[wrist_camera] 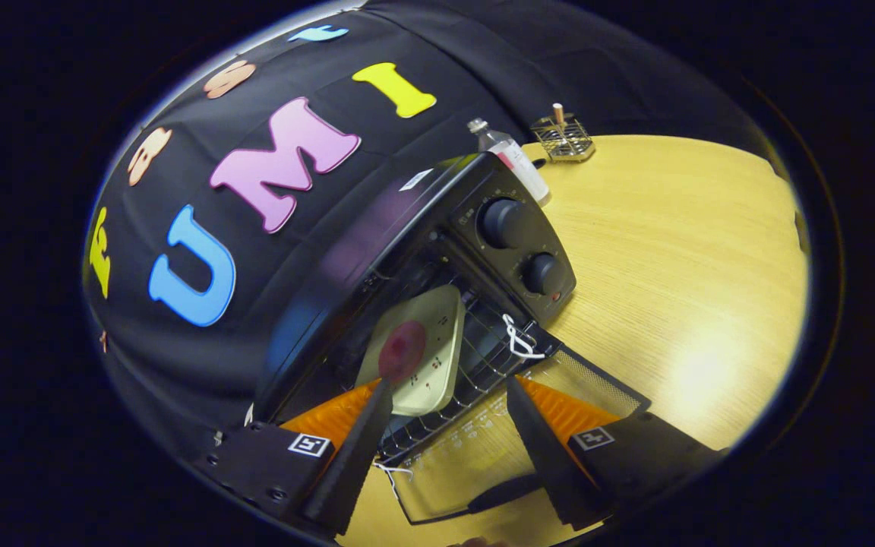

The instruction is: Open the toaster oven, put the food inside, and close the toaster oven door.

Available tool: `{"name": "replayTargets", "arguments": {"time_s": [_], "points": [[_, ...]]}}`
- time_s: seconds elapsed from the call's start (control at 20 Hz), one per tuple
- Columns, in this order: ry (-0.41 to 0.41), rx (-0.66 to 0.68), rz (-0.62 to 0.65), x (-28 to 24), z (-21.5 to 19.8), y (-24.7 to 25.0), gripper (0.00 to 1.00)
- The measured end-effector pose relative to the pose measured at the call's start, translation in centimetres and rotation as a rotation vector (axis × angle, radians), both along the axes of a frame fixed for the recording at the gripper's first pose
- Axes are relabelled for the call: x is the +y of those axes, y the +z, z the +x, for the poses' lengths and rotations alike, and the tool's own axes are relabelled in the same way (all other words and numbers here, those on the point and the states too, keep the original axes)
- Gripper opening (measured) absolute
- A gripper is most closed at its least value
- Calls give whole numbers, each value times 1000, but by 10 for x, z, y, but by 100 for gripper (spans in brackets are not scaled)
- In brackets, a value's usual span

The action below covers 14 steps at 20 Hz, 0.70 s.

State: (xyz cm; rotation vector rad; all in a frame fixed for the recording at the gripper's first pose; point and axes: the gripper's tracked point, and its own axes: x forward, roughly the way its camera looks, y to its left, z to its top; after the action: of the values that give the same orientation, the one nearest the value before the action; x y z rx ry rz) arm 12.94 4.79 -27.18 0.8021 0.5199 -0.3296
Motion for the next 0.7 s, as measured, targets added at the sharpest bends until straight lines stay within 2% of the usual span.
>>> {"name": "replayTargets", "arguments": {"time_s": [0.4,0.7], "points": [[271,67,-284,18,-67,16,99],[436,198,-479,17,-115,-13,99]]}}
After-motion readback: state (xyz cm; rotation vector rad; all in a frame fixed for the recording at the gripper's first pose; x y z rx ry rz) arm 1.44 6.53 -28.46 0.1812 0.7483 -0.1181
